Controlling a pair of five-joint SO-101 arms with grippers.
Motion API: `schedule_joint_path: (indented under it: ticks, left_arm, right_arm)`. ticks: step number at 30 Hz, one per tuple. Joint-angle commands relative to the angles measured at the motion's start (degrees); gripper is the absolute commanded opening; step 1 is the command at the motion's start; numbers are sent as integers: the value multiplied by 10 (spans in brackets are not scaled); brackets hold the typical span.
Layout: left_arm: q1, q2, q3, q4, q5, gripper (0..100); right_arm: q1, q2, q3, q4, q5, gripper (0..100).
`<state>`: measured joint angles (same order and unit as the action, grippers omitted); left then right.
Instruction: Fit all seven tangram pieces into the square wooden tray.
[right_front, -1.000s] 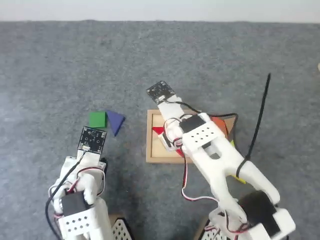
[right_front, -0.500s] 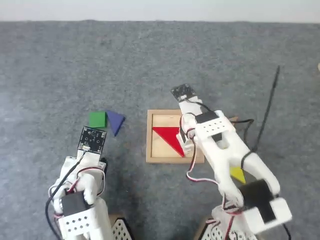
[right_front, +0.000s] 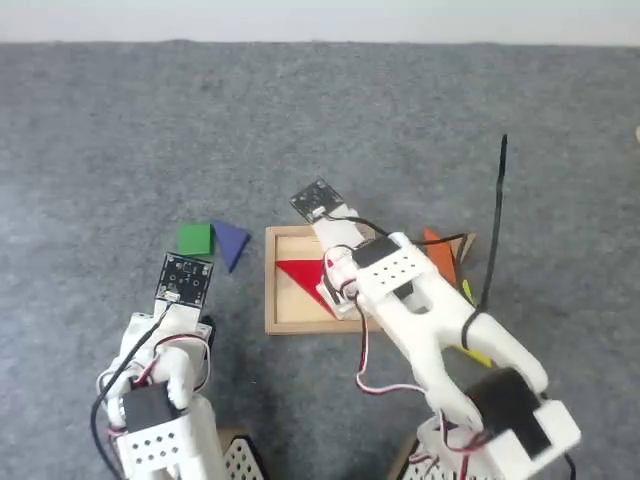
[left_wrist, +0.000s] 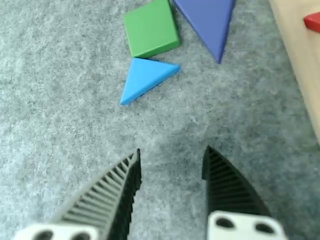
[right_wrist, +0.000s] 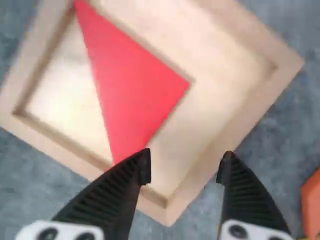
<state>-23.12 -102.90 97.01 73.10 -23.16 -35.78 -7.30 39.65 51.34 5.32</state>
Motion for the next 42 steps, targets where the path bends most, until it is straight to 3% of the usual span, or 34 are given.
schedule_joint_path:
  ticks: [1, 14, 23, 38, 42]
  left_arm:
    - [-3, -11, -6, 4, -3, 193]
    - [-3, -11, -6, 4, -3, 193]
    - [0, -11, -6, 4, 0, 193]
    - [4, -12, -9, 1, -4, 194]
    - [17, -12, -75, -91, -12, 192]
  right_arm:
    - [-5, -28, 10, -40, 8, 234]
    - [95, 37, 17, -73, 0, 234]
    - [101, -37, 83, -134, -4, 234]
    - [99, 5, 62, -132, -4, 234]
    - [101, 4, 67, -135, -4, 234]
